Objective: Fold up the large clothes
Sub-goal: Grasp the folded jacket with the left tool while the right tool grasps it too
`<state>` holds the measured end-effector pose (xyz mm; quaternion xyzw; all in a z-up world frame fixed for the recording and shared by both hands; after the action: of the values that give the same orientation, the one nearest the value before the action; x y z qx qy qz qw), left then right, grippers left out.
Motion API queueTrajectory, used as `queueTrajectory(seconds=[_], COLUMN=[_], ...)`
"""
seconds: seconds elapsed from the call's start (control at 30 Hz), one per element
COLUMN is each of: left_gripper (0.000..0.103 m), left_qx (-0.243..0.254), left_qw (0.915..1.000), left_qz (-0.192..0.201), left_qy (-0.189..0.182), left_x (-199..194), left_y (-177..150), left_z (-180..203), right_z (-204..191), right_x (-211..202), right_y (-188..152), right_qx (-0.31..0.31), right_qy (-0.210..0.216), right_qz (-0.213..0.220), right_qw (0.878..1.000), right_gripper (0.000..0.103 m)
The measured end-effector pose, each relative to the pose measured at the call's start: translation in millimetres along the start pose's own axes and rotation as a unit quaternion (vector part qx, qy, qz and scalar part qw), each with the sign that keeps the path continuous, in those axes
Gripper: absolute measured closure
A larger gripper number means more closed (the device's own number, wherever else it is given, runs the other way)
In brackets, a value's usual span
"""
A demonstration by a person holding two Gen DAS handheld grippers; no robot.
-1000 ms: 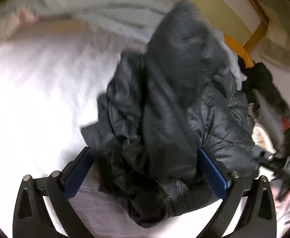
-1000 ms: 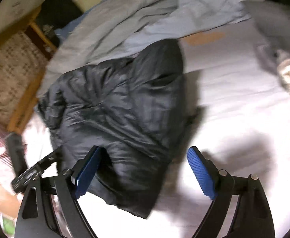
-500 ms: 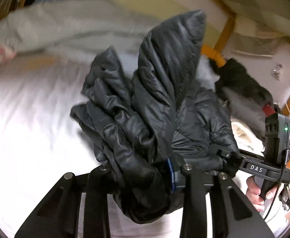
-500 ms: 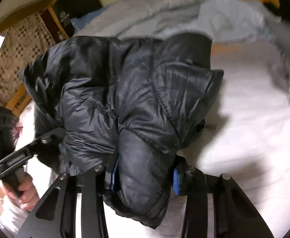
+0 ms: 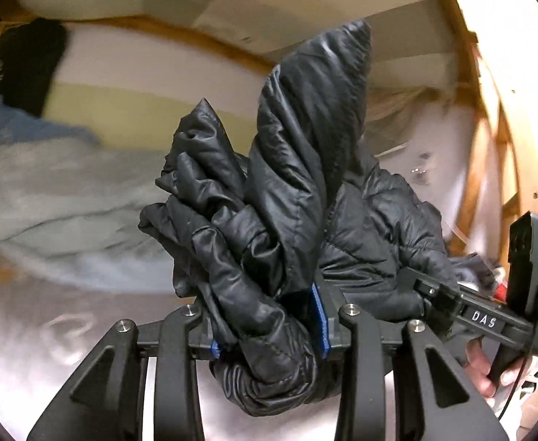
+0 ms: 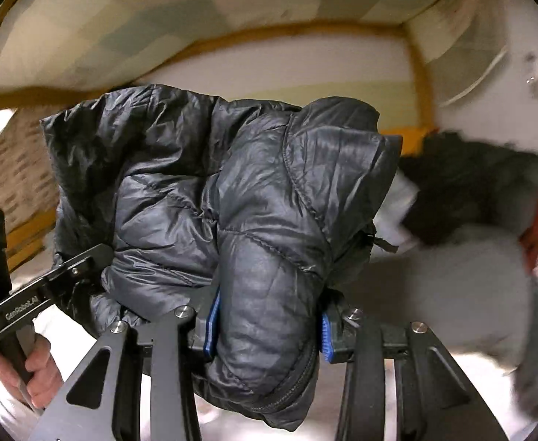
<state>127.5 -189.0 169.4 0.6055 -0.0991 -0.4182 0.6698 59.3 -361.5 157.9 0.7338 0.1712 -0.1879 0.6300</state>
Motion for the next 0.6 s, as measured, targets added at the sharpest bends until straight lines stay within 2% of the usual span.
queueTrajectory(seconds=[0.07,0.2,0.27,0.4,0.53,0.6], left_gripper=[0.067,0.067,0.066,0.065,0.062,0.06], left_qx=[0.017,0.017,0.03,0.047,0.037,0.027], left_qw=[0.9997,0.9974,0.9966,0.9956,0.9941,0.9914], left_qz=[0.0,-0.014,-0.011,-0.018,-0.072,-0.115], left_qy=[-0.017,-0.069,-0.076,-0.079,-0.072,-0.057], left_x=[21.9,88.3,108.4,158.8,213.3,257.0], left_y=[11.3,28.3,26.9,10.2,-15.9,-30.4], left_z=[22.2,65.4,85.4,114.4,117.5,122.5], right_z=[33.8,93.9,128.0,170.6,205.6,217.1], right_x=[-11.3,-27.7,-33.7,-27.2,0.7,21.9], right_y=[15.1,27.7,25.6,17.7,0.1,-8.9], right_qx=[0.0,0.022,0.041,0.054,0.059,0.051], right_qy=[-0.044,-0.097,-0.12,-0.185,-0.245,-0.268], right_qz=[0.015,0.039,0.051,0.057,0.03,0.015], right_qw=[0.999,0.994,0.991,0.98,0.967,0.962], right_gripper=[0.06,0.06,0.06,0.06,0.06,0.059])
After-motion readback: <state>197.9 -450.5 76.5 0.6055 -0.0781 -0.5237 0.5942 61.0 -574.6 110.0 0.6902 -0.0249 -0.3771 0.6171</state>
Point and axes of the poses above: each gripper's, at about its wrist camera, not at the fingertips, and x roughly the way its jaws point, z to its right, y to its top, the point moved 9 cm from there along x, roughly the way its jaws point, and after that the axes turned 14 degrees about -z, right-handed, at the moved point
